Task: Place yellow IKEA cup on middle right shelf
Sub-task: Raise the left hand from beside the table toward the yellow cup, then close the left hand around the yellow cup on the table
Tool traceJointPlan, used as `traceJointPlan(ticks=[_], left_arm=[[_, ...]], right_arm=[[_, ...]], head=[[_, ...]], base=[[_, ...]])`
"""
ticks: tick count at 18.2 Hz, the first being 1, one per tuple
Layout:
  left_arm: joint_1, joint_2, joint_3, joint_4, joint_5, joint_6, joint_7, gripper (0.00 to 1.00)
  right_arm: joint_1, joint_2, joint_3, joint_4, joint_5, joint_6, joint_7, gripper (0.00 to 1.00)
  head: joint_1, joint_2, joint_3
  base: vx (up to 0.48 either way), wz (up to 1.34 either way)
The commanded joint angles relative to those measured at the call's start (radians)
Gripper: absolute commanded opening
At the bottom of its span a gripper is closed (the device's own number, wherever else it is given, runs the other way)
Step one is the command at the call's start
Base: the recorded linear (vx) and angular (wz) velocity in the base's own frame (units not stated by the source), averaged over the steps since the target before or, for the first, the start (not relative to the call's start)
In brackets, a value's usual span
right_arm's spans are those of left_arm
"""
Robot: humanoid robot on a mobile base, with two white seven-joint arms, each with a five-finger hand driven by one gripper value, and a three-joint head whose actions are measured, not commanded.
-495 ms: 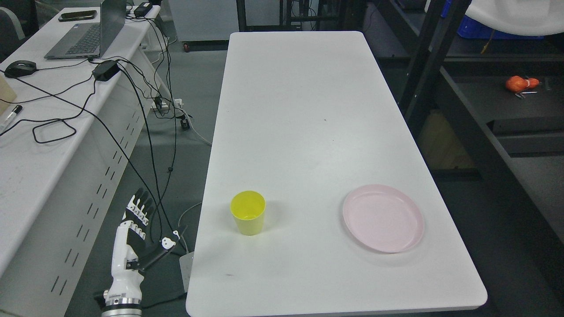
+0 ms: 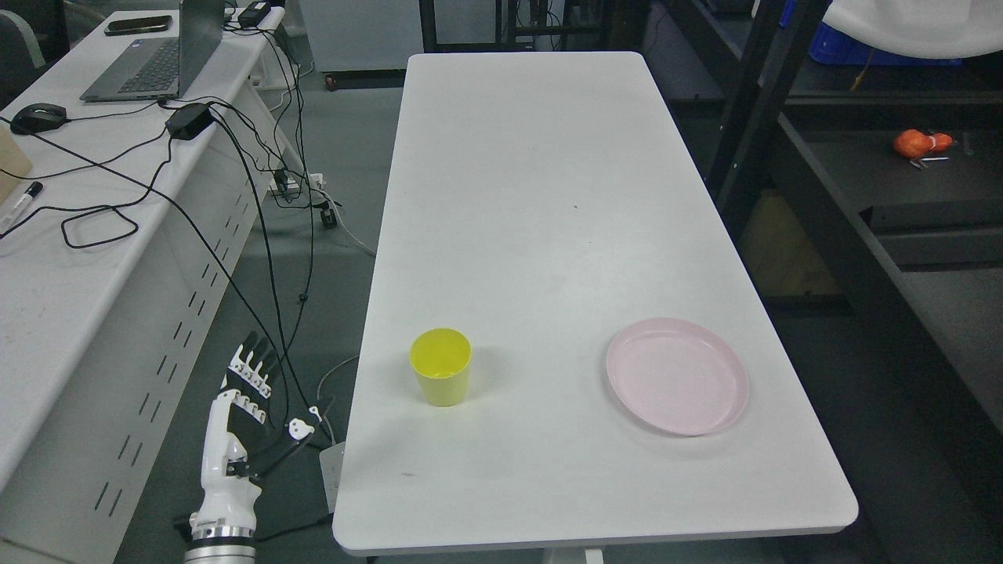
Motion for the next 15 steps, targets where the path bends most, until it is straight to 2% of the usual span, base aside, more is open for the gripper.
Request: traceJointPlan(ticks=[1, 6, 11, 15], left_arm=[[-0.102, 0.025, -0.005, 0.111, 0.196, 0.019, -0.057, 0.99], [-0.15, 0.028, -0.023, 0.165, 0.179, 0.033, -0.077, 0.99], [-0.256, 0.022, -0.031, 0.215, 0.044, 0.042, -0.186, 0.99], [-0.313, 0.017, -0.063, 0.246, -0.023, 0.143, -0.185, 0.99]], right_arm=[[0.014, -0.017, 0.017, 0.0, -0.025, 0.0, 0.0, 0.99], [0.014, -0.017, 0.017, 0.0, -0.025, 0.0, 0.0, 0.99], [0.014, -0.017, 0.017, 0.0, -0.025, 0.0, 0.0, 0.99], [0.014, -0.017, 0.017, 0.0, -0.025, 0.0, 0.0, 0.99]], head=[[0.0, 0.0, 0.0], [0.0, 0.0, 0.0], [0.0, 0.0, 0.0], [0.0, 0.0, 0.0]], base=[[-0.025, -0.01], [-0.006, 0.0], [0.0, 0.0], [0.0, 0.0]])
